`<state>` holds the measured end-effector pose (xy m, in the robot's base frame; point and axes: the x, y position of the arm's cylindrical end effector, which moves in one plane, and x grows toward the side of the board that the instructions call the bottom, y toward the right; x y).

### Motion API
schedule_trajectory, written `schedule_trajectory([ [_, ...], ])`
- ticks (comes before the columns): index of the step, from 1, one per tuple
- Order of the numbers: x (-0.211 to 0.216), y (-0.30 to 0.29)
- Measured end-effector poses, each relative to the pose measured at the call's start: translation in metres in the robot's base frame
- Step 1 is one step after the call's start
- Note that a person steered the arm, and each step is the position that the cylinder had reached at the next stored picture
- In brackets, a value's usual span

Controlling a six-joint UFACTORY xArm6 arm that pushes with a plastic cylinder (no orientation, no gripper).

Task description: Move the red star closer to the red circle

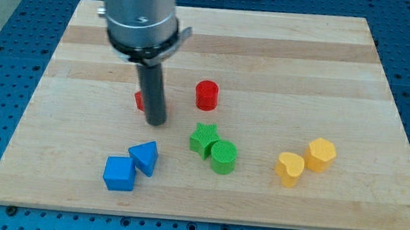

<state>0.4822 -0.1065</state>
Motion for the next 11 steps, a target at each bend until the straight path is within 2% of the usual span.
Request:
schedule_trajectory([
  [1, 0.004, -0.041],
  [2, -0.002, -0.047],
  [7, -0.051, 0.018],
  [9, -0.057, 0.019],
  [11, -0.074, 0.051],
])
